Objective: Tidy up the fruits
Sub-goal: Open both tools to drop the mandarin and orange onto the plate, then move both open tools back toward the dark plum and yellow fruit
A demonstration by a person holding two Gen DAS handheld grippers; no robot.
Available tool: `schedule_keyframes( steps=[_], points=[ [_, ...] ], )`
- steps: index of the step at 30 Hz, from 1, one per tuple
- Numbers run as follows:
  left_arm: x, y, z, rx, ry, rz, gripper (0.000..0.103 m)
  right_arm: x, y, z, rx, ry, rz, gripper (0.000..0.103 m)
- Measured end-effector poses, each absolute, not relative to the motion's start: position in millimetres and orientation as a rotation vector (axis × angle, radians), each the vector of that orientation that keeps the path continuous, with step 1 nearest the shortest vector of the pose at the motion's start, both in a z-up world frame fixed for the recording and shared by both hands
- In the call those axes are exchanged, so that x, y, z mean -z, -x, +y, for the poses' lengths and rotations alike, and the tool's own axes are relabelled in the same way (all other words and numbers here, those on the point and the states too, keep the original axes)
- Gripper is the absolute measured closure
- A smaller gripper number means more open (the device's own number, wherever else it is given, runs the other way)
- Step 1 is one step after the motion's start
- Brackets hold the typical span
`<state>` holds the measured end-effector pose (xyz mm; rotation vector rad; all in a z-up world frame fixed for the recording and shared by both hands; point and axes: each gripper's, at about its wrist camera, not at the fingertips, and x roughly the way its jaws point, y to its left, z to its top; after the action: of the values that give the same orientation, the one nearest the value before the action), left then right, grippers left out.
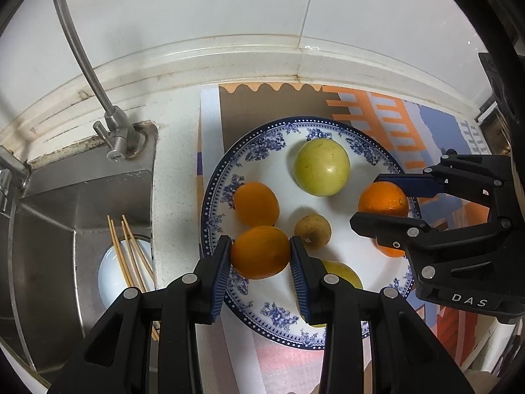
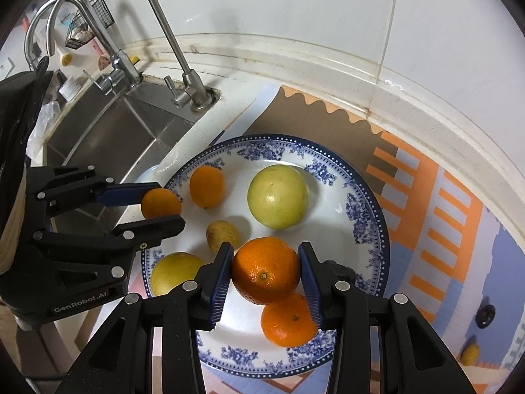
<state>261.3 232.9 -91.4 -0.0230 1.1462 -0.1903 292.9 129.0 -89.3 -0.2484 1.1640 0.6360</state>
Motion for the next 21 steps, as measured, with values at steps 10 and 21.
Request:
schedule_keyframes(
  steps=[10,21],
  points=[
    [74,-252,222,0.193,-0.033,1.096,0.059,77,-289,121,-0.636,0.268,1.131,0.056],
    [18,-237,192,0.225,-0.061,0.943,0.054,23,-272,76,-0.563,0.211,1.010,0.056]
  ],
)
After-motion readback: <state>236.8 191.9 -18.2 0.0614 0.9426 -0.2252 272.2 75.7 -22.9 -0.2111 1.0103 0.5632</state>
